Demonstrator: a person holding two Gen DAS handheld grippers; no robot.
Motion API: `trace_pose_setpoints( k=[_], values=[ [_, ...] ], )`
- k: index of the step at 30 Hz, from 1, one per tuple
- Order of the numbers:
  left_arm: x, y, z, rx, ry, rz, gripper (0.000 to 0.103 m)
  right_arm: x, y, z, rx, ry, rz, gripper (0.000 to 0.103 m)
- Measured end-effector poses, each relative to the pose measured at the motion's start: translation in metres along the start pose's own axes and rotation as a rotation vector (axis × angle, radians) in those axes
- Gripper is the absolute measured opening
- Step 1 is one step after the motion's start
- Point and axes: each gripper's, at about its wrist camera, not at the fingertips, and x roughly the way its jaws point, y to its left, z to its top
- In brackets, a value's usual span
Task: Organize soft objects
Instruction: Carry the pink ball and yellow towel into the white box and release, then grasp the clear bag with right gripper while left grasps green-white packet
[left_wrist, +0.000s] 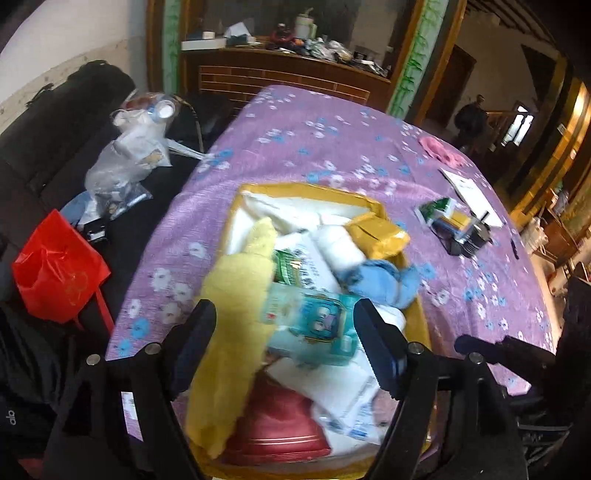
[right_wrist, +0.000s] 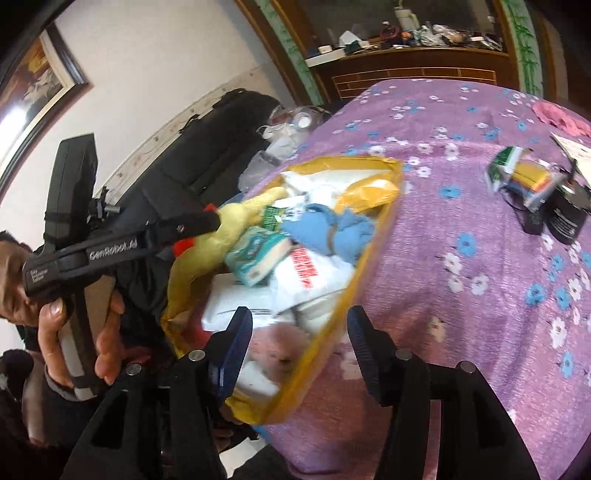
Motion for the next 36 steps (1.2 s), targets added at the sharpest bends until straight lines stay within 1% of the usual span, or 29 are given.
trace_pose_setpoints(
  k=[2, 4, 6, 8, 10, 14, 17, 21, 24, 26, 28, 30, 33, 36],
  values=[
    [-0.004, -0.01, 0.0, 0.011, -0.018, -0.016, 0.077, -0.003, -0.011, -0.001, 0.029, -0.002, -0.008, 0.054],
    [-0.009, -0.019, 0.001, 0.016, -0.039, -0.05, 0.077, -0.007, -0.022, -0.002, 0.045, -0.009, -0.02, 0.054],
    [-0.012, -0.03, 0.004, 0.024, -0.043, -0.09, 0.077, -0.011, -0.036, -0.002, 0.071, -0.023, -0.048, 0.055],
    [-0.012, -0.042, 0.009, 0.026, -0.044, -0.132, 0.077, -0.015, -0.047, -0.001, 0.098, -0.029, -0.055, 0.056],
    [-0.012, -0.056, 0.012, 0.037, -0.04, -0.166, 0.077, -0.02, -0.059, -0.002, 0.121, -0.041, -0.066, 0.056],
    [-0.001, -0.095, 0.021, 0.102, -0.013, -0.219, 0.077, -0.034, -0.086, -0.002, 0.183, -0.075, -0.094, 0.055],
    [0.019, -0.127, 0.033, 0.151, 0.022, -0.242, 0.077, -0.041, -0.105, -0.001, 0.211, -0.1, -0.128, 0.055],
    [0.057, -0.165, 0.051, 0.201, 0.11, -0.251, 0.077, -0.049, -0.128, 0.0, 0.247, -0.125, -0.201, 0.055],
    [0.082, -0.19, 0.064, 0.237, 0.151, -0.218, 0.077, -0.055, -0.147, 0.001, 0.286, -0.139, -0.242, 0.055],
    [0.1, -0.208, 0.076, 0.267, 0.173, -0.188, 0.076, -0.059, -0.158, 0.0, 0.32, -0.142, -0.241, 0.055],
    [0.115, -0.227, 0.088, 0.321, 0.177, -0.158, 0.077, -0.06, -0.167, -0.002, 0.348, -0.143, -0.227, 0.055],
    [0.128, -0.236, 0.098, 0.348, 0.18, -0.139, 0.076, -0.062, -0.175, -0.004, 0.363, -0.145, -0.214, 0.055],
    [0.149, -0.246, 0.112, 0.372, 0.169, -0.09, 0.076, -0.059, -0.181, -0.007, 0.379, -0.145, -0.193, 0.055],
    [0.166, -0.254, 0.119, 0.392, 0.178, -0.089, 0.076, -0.055, -0.19, -0.009, 0.383, -0.149, -0.164, 0.055]
  ],
)
